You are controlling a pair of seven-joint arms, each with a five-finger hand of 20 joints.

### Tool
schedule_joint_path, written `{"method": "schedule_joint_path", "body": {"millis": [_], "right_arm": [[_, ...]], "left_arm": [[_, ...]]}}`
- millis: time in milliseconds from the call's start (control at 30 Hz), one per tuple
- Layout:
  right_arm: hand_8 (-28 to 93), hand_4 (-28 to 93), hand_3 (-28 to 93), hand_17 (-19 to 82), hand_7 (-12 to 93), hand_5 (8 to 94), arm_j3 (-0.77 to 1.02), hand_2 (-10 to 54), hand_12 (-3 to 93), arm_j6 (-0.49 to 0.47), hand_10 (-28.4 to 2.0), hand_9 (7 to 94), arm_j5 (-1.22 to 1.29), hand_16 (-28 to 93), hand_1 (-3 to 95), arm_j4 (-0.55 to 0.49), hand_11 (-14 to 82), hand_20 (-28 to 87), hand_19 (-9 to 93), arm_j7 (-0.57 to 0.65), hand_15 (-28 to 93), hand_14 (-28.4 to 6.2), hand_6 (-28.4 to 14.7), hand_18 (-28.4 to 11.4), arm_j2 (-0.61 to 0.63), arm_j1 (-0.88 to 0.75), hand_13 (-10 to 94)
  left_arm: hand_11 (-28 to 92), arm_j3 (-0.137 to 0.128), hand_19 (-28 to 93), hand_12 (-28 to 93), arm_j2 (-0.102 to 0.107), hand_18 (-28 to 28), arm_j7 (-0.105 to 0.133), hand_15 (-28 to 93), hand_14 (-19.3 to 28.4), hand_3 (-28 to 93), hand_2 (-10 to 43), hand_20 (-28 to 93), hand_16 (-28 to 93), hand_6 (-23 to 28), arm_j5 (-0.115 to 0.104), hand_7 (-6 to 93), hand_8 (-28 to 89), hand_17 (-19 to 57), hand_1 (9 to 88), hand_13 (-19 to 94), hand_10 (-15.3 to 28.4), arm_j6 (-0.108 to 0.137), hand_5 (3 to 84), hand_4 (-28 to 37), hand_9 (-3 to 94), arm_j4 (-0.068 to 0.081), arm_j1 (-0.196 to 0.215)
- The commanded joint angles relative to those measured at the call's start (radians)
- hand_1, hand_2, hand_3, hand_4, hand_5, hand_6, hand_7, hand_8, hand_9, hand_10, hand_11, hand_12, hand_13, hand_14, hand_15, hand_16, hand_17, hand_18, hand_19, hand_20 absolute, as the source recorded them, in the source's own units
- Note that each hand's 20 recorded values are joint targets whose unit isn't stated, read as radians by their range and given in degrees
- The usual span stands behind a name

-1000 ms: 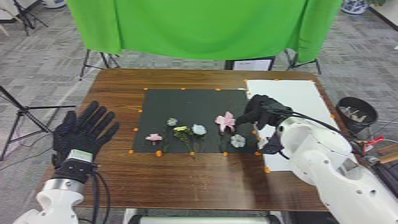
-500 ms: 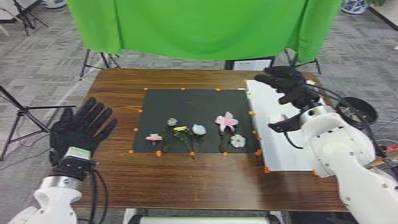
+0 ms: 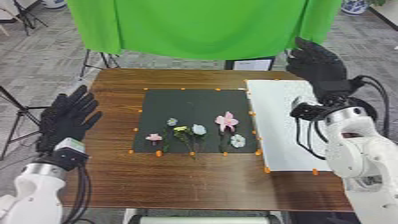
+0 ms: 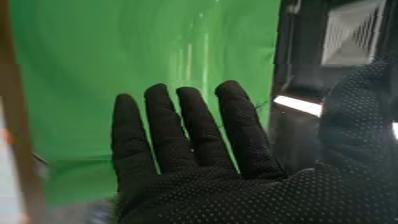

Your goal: Arrange flowers

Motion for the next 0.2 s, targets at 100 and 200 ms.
{"method": "schedule_joint_path", "body": {"millis": [100,200], "right_arm": [[-9,-28,79,15,10,38.5,0.017,8.3,11.1,-0.009,-13.7,36.9,0.204,20,6.9,-0.015,3.1,20,24,-0.005,6,-13.9,-3.5,-17.5,-0.024,-0.066,29],[-9,-28,79,15,10,38.7,0.015,8.5,11.1,-0.005,-13.7,37.1,0.212,20,7.0,-0.013,3.3,20,24,-0.001,7,-14.1,-3.5,-17.5,-0.027,-0.062,29]], "left_arm": [[2,0.029,26,8,0.025,9.8,0.067,9,6.5,69,14.2,8,-8,5.6,0.006,1.8,-6,-10.8,23.8,6,9.9,0.073,28.1,-28.3,16.9,-0.006,0.002],[1,0.032,21,7,0.024,5.5,0.08,7,4.1,70,14.1,6,-10,5.7,-0.006,2.0,-6,-9.1,23.9,4,9.4,0.064,28.0,-28.3,16.2,-0.004,0.002]]}}
